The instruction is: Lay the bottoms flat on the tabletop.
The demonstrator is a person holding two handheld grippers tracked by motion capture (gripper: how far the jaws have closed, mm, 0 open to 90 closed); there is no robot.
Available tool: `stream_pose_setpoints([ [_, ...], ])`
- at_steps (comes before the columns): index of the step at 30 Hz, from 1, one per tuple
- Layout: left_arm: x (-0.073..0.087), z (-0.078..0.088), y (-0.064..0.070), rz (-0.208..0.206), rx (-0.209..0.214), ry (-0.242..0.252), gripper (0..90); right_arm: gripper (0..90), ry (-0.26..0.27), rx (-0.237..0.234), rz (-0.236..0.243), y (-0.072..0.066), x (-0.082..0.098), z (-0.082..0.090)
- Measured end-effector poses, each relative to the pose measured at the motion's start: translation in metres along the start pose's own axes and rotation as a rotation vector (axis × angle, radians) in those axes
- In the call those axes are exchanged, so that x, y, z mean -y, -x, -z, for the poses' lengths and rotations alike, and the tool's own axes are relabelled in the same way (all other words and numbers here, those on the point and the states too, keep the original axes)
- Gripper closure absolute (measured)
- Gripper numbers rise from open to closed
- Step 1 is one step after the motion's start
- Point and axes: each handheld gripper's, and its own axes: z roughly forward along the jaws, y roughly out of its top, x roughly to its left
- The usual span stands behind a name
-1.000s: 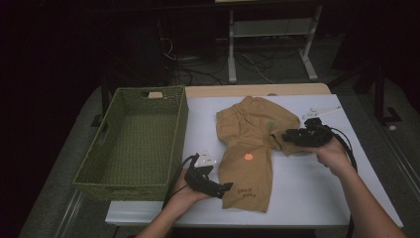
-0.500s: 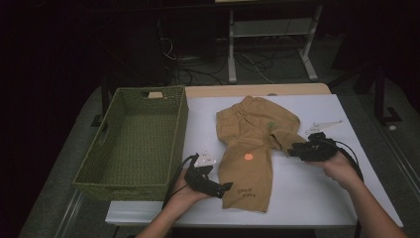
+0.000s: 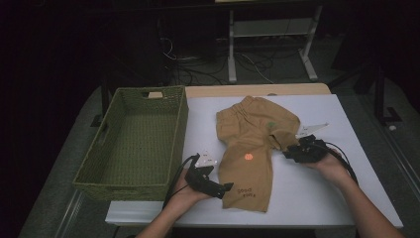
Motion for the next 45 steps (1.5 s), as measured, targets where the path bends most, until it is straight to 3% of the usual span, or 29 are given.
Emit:
stream_pose_setpoints([
  [4,0.0,0.0,0.0,0.001,-0.001,0.0,0.1,69.4,0.005,0.015,0.006,-0.002,-0.001,-0.002],
  [14,0.0,-0.001,0.001,-0.003,-0.001,-0.002,0.0,86.6,0.003,0.044,0.002,-0.003,-0.003,-0.005],
  [19,0.0,0.001,0.0,-0.002,-0.001,0.001,0.0,87.8,0.0,0.044,0.0,-0.003,-0.004,-0.004],
  [31,0.0,0.001,0.0,-0.003,0.0,0.003,0.0,88.0,0.044,-0.028,-0.027,0.0,-0.005,0.014],
  [45,0.0,0.006,0.004,0.001,-0.012,0.017,0.0,87.9,0.068,-0.053,-0.029,-0.013,-0.005,0.037],
])
